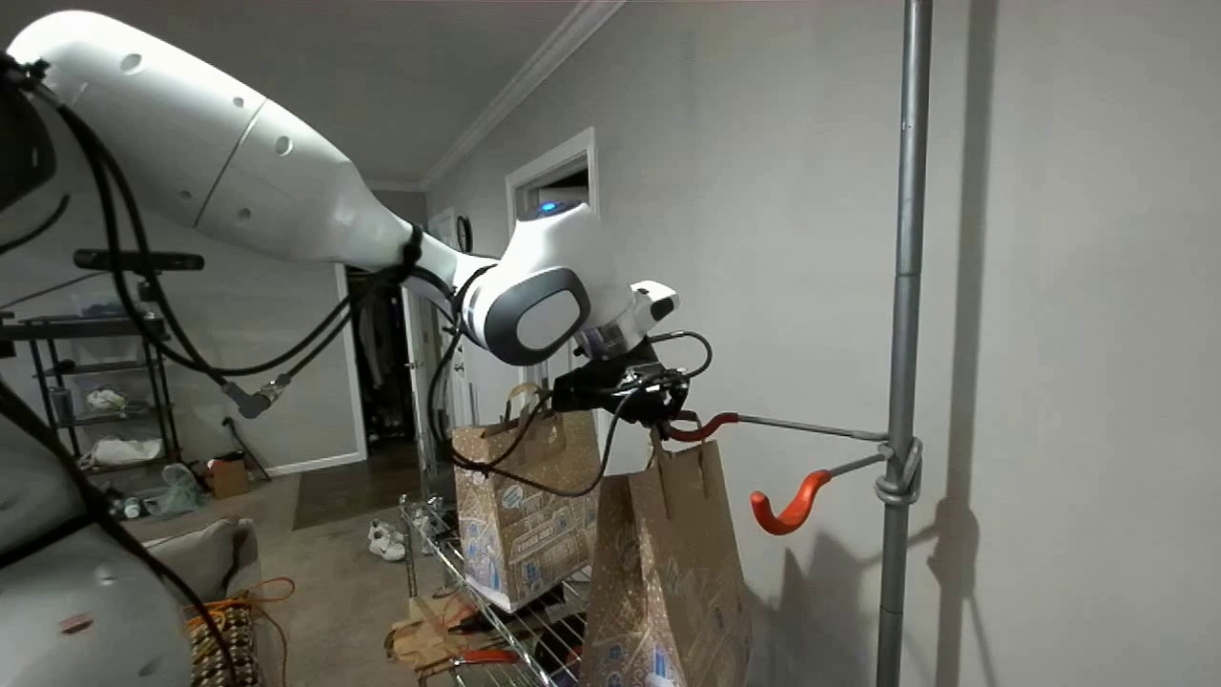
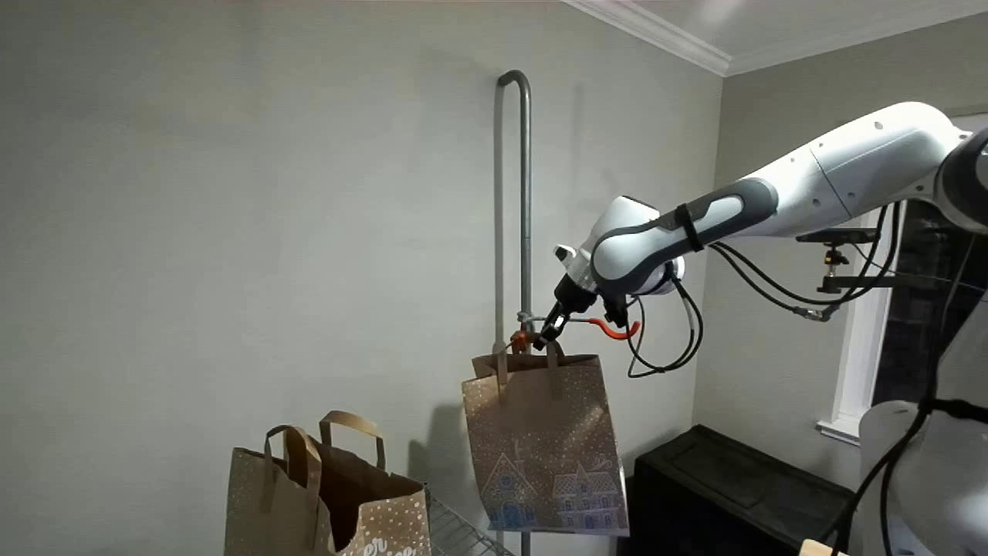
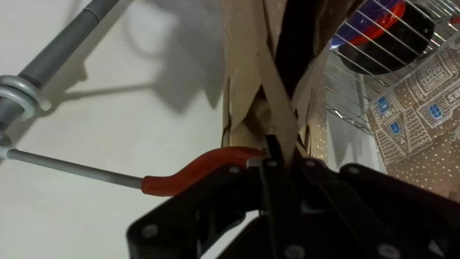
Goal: Remove the paper bags from the stand and put them on the topmost shelf of the rack.
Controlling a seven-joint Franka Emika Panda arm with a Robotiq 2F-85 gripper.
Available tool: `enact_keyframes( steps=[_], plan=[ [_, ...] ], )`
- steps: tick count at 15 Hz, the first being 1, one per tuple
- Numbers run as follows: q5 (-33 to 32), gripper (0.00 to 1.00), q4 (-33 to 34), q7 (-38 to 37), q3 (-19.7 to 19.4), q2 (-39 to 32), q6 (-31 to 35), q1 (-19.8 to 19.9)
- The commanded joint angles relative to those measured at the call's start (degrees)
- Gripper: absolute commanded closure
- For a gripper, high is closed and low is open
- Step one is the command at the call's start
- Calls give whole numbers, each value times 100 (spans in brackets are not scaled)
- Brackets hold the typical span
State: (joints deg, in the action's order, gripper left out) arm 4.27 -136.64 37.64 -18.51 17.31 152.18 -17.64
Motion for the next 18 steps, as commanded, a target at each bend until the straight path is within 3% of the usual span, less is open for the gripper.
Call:
enact_keyframes(
  steps=[1,7,18],
  plan=[
    [335,95,-5,22,420,158,-191,348],
    [239,95,24,-691,855,154,-86,759],
    [122,95,342,-1555,1353,118,26,894]
  ],
)
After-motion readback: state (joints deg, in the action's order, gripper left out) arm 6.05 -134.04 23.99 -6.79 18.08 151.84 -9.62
